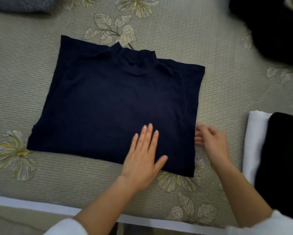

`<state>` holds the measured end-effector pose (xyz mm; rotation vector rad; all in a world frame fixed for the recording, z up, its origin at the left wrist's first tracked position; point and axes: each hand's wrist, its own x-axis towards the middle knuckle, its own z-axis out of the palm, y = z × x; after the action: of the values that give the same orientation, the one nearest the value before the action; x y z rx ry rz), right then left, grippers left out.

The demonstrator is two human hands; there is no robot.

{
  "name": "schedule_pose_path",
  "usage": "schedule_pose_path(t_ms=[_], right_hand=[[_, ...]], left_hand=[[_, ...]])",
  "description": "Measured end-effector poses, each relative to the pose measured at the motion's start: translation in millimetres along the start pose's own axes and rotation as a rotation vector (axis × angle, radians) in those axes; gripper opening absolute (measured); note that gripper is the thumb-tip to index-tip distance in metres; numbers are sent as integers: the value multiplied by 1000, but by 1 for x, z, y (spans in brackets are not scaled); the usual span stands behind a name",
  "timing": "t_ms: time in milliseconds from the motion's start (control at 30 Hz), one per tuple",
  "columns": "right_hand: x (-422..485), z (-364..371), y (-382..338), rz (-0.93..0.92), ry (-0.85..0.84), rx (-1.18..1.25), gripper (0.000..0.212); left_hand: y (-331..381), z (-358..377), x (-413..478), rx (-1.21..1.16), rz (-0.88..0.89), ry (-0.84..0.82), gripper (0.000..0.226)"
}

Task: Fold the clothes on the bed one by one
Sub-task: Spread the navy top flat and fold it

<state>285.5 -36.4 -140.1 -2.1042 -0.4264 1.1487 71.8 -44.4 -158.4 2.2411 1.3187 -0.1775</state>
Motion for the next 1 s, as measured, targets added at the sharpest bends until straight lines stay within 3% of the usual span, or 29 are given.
schedule_pose_path(t_ms=[233, 333, 500, 600, 767, 933, 1000], right_hand=[[49, 26, -63, -77, 8, 3, 45], [59, 43, -84, -126, 22, -59, 30], [71, 65, -105, -139, 89, -218, 38], [71, 67, -116, -141, 123, -209, 17], [55, 75, -144, -67, -73, -75, 23], [34, 106, -179, -124, -75, 9, 32], [29, 128, -186, -151, -53, -88, 23]], left_hand=[[28, 14, 3, -41, 203, -114, 100], [29, 19, 3, -4, 196, -89, 97], [37, 18, 3, 5, 131, -64, 86], [37, 13, 1, -263, 133, -56, 71], [11, -28, -15, -1018, -106, 107, 41], [-30, -59, -40, -1302, -220, 307, 34], [-44, -65, -48, -1326, -241, 313, 29]])
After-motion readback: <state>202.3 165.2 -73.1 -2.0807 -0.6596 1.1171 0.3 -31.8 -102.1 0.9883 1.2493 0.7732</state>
